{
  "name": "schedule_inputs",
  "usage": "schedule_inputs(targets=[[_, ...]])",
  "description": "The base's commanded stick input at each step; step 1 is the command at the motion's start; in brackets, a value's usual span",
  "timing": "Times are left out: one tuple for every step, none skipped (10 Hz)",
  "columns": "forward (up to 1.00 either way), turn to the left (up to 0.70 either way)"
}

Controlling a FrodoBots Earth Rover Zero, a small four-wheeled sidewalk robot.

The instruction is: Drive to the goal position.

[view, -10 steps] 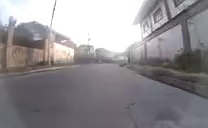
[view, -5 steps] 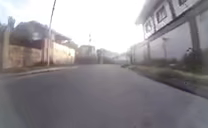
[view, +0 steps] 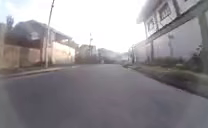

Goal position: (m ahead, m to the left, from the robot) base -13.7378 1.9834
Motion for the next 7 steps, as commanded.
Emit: schedule_inputs(targets=[[1.0, 0.01], [1.0, 0.01], [1.0, 0.01], [1.0, 0.01], [1.0, 0.01], [1.0, 0.01], [1.0, 0.01]])
